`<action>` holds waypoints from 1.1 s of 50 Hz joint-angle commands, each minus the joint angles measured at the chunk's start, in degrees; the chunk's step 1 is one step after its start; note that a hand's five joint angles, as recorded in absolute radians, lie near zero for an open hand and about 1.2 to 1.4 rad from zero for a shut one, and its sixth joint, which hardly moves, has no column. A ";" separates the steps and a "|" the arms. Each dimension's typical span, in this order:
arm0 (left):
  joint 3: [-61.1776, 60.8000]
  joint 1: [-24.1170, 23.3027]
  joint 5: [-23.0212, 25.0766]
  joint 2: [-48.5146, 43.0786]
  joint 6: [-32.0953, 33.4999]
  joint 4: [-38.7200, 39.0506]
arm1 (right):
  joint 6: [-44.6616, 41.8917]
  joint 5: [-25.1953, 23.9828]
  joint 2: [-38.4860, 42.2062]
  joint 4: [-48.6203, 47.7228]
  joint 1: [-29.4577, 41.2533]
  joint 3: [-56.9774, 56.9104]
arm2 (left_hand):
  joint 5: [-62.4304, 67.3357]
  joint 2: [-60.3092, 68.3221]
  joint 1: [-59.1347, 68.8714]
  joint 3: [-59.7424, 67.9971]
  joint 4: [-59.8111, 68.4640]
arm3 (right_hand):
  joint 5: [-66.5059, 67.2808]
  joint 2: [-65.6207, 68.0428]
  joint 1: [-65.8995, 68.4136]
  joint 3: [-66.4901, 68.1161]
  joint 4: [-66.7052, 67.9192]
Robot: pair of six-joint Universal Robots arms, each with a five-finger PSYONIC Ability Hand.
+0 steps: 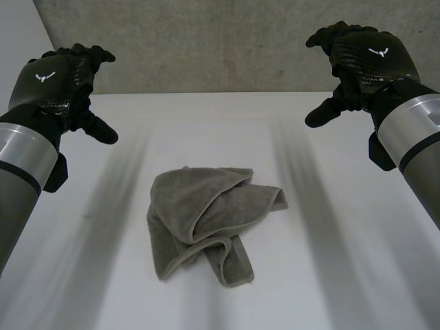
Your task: Fold the towel.
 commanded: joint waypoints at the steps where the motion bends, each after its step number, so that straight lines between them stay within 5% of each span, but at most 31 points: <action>1: -0.74 0.29 -0.22 0.23 0.13 0.43 | -0.26 -0.45 0.39 -0.10 -0.10 -0.22 | -4.10 -4.24 -4.38 -4.27 -4.19 | -5.62 -3.34 -3.53 -5.59 -5.83; 28: -0.92 0.20 -0.48 -0.04 -0.05 0.43 | -0.35 -0.54 0.66 -0.37 -0.28 -0.22 | -5.11 -5.24 -5.38 -5.27 -5.20 | -5.62 -3.34 -3.53 -5.59 -5.83; 34: -1.09 0.11 -0.48 -0.04 -0.05 0.34 | -0.35 -0.54 0.92 -0.28 -0.28 -0.05 | 7.30 7.16 7.02 7.13 7.21 | 1.62 3.89 3.71 1.65 1.41; 38: -1.01 0.11 -0.48 -0.04 -0.05 0.43 | -0.35 -0.54 0.92 -0.54 -0.28 0.13 | -5.32 -5.46 -5.60 -5.49 -5.41 | -5.62 -3.34 -3.53 -5.59 -5.83; 47: -1.10 0.20 -0.83 -0.04 -0.31 0.25 | -0.44 -0.54 1.01 -0.72 -0.36 0.04 | -4.94 -5.08 -5.22 -5.11 -5.03 | -5.62 -3.34 -3.53 -5.59 -5.83; 55: -4.44 0.11 -1.09 0.05 -0.49 -3.26 | -13.36 -4.84 5.49 4.03 0.51 -1.63 | -3.76 -3.90 -4.04 -3.93 -3.85 | -5.62 -3.34 -3.53 -5.59 -5.83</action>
